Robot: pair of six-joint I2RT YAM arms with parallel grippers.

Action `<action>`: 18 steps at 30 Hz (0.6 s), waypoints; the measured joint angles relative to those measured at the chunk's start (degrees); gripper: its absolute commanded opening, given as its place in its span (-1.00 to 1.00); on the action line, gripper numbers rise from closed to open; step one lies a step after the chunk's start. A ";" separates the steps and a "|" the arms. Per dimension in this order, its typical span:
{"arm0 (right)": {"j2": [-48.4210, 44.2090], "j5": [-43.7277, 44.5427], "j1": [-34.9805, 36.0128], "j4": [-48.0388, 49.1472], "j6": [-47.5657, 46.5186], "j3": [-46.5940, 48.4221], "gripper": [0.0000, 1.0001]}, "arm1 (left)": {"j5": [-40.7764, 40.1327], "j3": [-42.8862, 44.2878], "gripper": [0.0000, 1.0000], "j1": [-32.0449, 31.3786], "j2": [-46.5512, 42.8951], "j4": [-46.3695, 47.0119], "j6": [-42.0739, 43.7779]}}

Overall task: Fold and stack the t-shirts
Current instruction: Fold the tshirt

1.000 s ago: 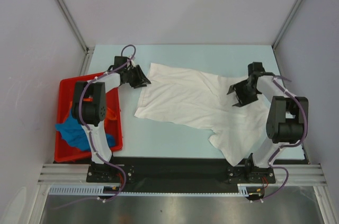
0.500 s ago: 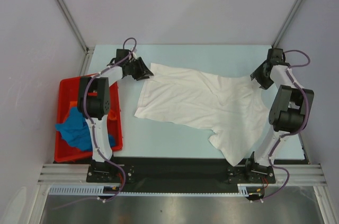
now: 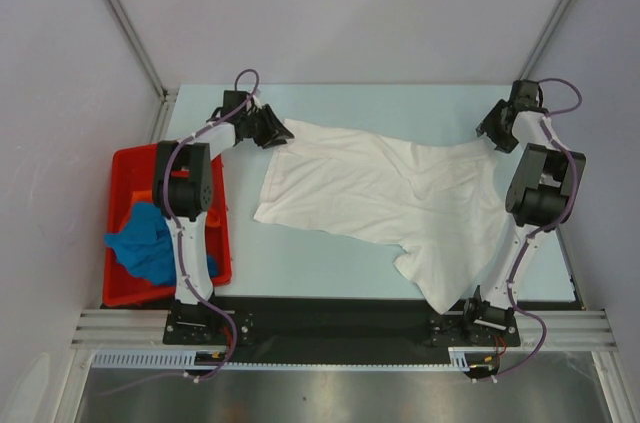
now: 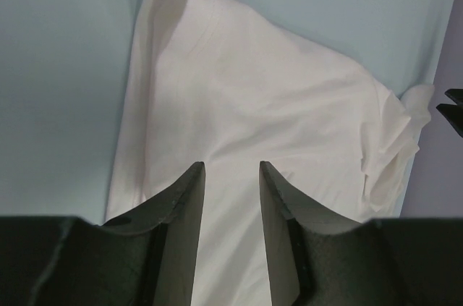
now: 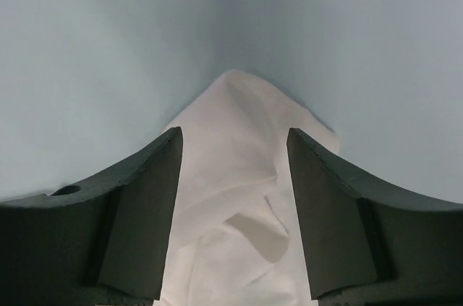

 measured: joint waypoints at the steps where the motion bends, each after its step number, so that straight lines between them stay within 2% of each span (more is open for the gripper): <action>1: 0.57 -0.55 0.00 0.09 -0.59 0.66 0.29 | -0.02 0.46 -0.17 -0.02 0.13 0.13 -0.02; 8: 6.54 -4.83 0.02 0.09 -6.58 6.82 0.24 | -0.04 1.14 -0.17 -0.07 0.44 0.39 0.00; 12: 8.55 -6.14 -0.02 -0.20 -9.94 8.52 0.17 | -0.04 2.01 -0.29 -0.11 1.70 0.15 0.02; 18: 9.55 -6.29 -0.02 -1.36 -13.94 8.90 0.11 | -0.13 7.21 -0.28 -0.13 4.92 -0.74 -0.02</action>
